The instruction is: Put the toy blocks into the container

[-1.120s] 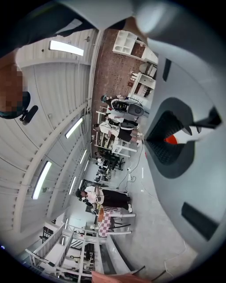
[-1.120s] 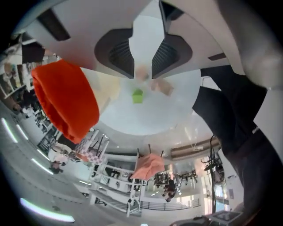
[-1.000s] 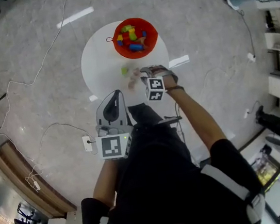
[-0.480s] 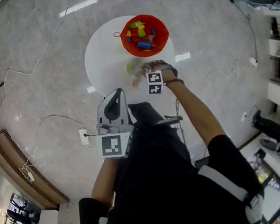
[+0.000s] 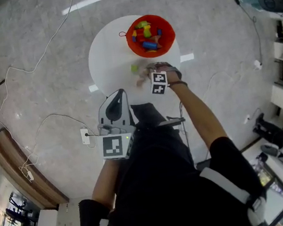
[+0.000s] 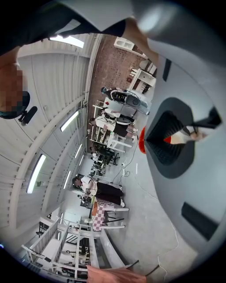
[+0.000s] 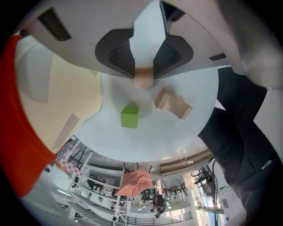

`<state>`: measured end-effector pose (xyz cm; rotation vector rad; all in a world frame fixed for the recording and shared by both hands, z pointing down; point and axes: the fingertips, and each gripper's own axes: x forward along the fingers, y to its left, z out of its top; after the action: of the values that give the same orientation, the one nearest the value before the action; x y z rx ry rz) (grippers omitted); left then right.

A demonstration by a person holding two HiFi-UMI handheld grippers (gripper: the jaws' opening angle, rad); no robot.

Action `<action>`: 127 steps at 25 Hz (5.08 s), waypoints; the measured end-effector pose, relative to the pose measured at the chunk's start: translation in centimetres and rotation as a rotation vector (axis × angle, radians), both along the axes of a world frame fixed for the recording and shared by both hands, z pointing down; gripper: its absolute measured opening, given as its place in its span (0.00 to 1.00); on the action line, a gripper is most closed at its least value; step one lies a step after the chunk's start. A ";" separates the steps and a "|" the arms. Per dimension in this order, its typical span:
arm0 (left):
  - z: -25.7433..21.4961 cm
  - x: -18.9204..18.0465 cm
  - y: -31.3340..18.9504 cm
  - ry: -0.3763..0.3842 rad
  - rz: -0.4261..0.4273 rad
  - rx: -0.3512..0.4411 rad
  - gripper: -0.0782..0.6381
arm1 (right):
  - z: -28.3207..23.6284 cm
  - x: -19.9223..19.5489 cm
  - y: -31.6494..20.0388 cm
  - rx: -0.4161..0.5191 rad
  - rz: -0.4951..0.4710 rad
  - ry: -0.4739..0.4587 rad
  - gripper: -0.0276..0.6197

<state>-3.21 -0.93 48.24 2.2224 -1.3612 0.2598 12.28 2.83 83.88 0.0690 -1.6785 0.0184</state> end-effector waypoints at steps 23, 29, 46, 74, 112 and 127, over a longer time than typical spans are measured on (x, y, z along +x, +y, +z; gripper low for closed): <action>-3.5 1.0 -2.1 -0.028 0.072 0.124 0.10 | -23.0 -3.3 -6.0 0.224 0.722 -0.692 0.23; -3.9 0.8 -2.2 -0.036 0.075 0.133 0.10 | -24.3 -0.6 -11.8 0.344 0.913 -0.721 0.23; -3.4 -1.1 -1.8 -0.034 0.036 0.122 0.10 | -19.7 1.3 -13.4 0.327 1.064 -0.564 0.23; -3.0 -0.7 -0.3 -0.027 0.054 0.115 0.10 | -13.4 -4.6 -1.2 0.084 0.714 -0.478 0.04; -1.1 -2.2 -1.1 -0.048 0.020 0.067 0.10 | -2.5 -4.3 3.0 -0.185 0.514 -0.150 0.12; -1.7 -1.0 -1.3 -0.047 0.047 0.085 0.10 | -6.4 -4.1 2.6 -0.130 0.472 -0.229 0.11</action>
<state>-4.17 -2.20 46.50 2.3339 -1.3695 0.2779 8.16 5.44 77.48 0.3749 -1.8501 0.5061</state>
